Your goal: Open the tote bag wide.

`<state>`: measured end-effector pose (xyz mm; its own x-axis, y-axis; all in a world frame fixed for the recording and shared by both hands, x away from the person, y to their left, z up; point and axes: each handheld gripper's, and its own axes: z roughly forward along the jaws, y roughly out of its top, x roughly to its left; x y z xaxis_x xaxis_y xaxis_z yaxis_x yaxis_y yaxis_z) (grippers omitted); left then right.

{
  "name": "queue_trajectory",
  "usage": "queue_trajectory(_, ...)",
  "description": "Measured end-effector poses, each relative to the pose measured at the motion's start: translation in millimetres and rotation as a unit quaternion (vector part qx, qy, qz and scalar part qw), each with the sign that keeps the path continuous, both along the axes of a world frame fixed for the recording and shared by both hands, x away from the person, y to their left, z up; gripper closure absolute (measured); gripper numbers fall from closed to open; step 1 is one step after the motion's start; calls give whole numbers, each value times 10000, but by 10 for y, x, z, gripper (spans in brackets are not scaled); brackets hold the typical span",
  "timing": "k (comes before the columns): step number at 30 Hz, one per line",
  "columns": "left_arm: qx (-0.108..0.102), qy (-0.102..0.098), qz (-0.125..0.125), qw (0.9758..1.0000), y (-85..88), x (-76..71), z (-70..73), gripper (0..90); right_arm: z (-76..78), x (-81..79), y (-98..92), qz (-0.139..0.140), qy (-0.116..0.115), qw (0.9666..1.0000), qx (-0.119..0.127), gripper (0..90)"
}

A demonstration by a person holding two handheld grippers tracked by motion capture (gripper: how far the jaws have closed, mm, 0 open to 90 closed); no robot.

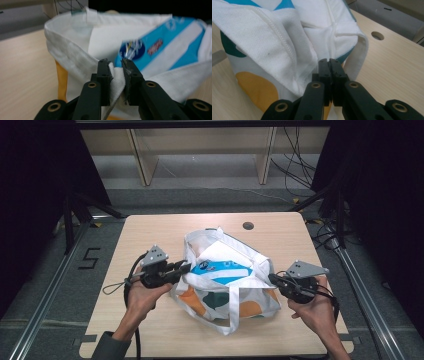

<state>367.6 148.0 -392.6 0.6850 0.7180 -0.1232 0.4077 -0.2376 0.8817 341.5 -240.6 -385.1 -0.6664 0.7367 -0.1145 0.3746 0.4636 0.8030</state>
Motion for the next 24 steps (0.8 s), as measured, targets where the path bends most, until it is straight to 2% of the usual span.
queue_trajectory(2,168,274,-61,9995,2,-42,-248,775,-59,22,39,23,45,9999,-109,896)
queue_trajectory(3,233,329,-57,9992,-4,-42,-315,779,-96,34,67,88,98,9997,-221,896)
queue_trajectory(4,505,406,-46,9979,19,-25,-479,780,-108,38,72,47,66,9995,-295,896)
queue_trajectory(5,457,552,-32,9974,38,-1,-592,780,-162,45,91,50,82,9988,-488,897)
queue_trajectory(6,287,781,72,9965,47,29,-740,780,-200,48,97,56,119,9981,-596,897)
queue_trajectory(7,63,1006,138,9948,32,70,-908,780,-267,58,102,76,233,9980,-578,897)
queue_trajectory(8,216,1106,84,9936,24,87,-957,780,-374,61,116,110,453,9969,-637,897)
queue_trajectory(9,280,1089,126,9936,2,94,-978,781,-439,59,126,129,534,9957,-750,897)
queue_trajectory(11,439,1005,98,9939,-29,87,-966,781,-538,49,133,139,577,9941,-905,897)
queue_trajectory(12,424,994,121,9941,-40,71,-974,781,-579,42,121,186,641,9928,-999,897)
queue_trajectory(13,495,969,70,9940,-31,76,-990,780,-621,33,106,169,670,9922,-1035,897)
queue_trajectory(14,447,1099,42,9929,-34,73,-1040,780,-652,39,89,212,667,9915,-1095,897)
queue_trajectory(15,380,1188,56,9922,-35,68,-1087,782,-710,34,61,123,745,9915,-1057,897)
queue_trajectory(16,364,1221,74,9918,-48,57,-1118,782,-764,51,35,125,783,9909,-1089,897)
queue_trajectory(19,607,1191,-34,9910,-94,12,-1122,783,-908,83,50,67,880,9882,-1254,897)
queue_trajectory(20,607,1191,-34,9910,-94,12,-1122,783,-908,83,50,67,880,9882,-1254,897)
queue_trajectory(21,595,1277,-71,9900,-118,-12,-1171,783,-993,145,75,22,843,9864,-1414,897)
queue_trajectory(22,576,1317,-105,9896,-126,-21,-1189,783,-990,166,68,17,893,9859,-1413,897)
queue_trajectory(23,503,1350,-123,9895,-142,-44,-1204,783,-1004,193,62,-21,835,9866,-1398,897)
queue_trajectory(24,529,1355,-148,9893,-153,-59,-1203,782,-1026,255,30,-71,865,9865,-1386,897)
